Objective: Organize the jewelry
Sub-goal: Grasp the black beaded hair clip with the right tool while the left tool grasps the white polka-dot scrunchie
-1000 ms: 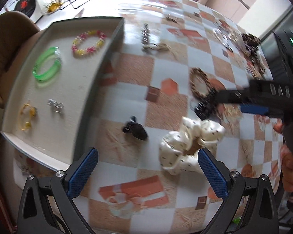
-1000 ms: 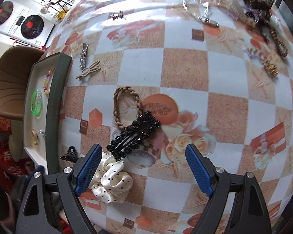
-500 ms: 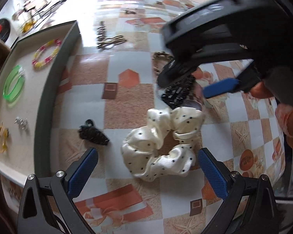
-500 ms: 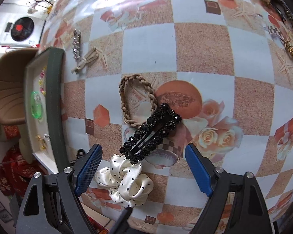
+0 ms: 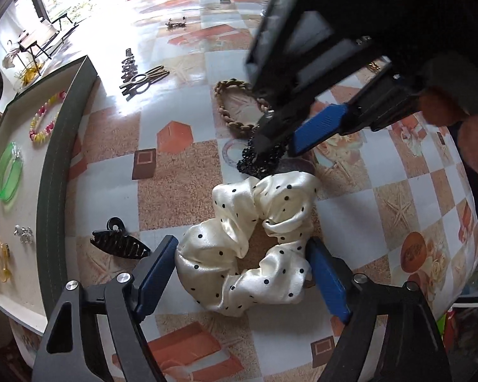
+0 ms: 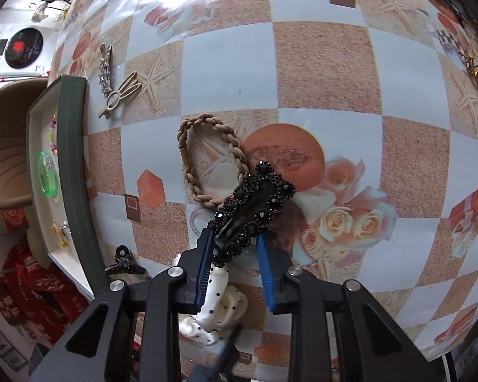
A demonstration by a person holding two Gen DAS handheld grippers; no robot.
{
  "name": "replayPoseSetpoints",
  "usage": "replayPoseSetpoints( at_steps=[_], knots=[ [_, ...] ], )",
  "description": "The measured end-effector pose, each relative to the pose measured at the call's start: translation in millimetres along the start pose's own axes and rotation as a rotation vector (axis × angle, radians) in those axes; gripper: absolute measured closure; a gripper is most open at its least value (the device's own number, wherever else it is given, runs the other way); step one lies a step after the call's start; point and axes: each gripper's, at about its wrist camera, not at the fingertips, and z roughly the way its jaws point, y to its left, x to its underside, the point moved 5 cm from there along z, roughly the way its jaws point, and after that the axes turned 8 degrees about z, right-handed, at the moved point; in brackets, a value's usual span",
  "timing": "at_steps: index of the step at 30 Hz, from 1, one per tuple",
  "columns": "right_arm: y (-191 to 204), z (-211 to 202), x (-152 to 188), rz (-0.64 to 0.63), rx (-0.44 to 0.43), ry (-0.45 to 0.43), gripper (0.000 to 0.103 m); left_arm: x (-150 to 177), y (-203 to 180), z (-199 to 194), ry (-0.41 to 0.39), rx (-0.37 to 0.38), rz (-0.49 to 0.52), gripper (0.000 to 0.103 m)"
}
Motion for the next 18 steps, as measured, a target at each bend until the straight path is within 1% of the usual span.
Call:
replayPoseSetpoints(
  at_steps=[1,2,3,9,10,11,12,13,17,18],
  knots=[
    [-1,0,-1,-0.006,0.004,-0.007,0.086,0,0,0,-0.001,0.000,-0.002,0.022],
    [1,-1,1,-0.013,0.014,-0.011,0.090,-1,0,0,-0.001,0.000,-0.001,0.022],
    [-2,-1,3,-0.019,0.019,-0.016,0.090,4,5,-1,-0.002,0.001,-0.001,0.022],
    [-8,-4,6,-0.033,-0.016,-0.018,0.089,3,8,-4,-0.002,-0.006,-0.006,0.022],
    [-7,-5,5,-0.029,-0.010,-0.023,0.084,2,9,-4,-0.005,-0.010,-0.004,0.022],
    [-10,-8,2,-0.029,-0.009,-0.026,0.076,2,10,-6,-0.009,-0.017,0.000,0.022],
    [-11,-11,2,-0.030,-0.011,-0.035,0.051,-2,12,-3,-0.013,-0.027,0.009,0.022],
    [-10,-14,2,-0.038,-0.010,-0.052,0.038,-2,13,-6,-0.019,-0.036,0.018,0.022],
    [-4,-12,-3,-0.080,0.057,-0.062,0.038,-1,3,-5,-0.023,-0.060,0.071,0.022],
    [-1,-9,-4,-0.091,0.092,-0.054,0.040,-2,1,-2,-0.018,-0.063,0.083,0.022]
  ],
)
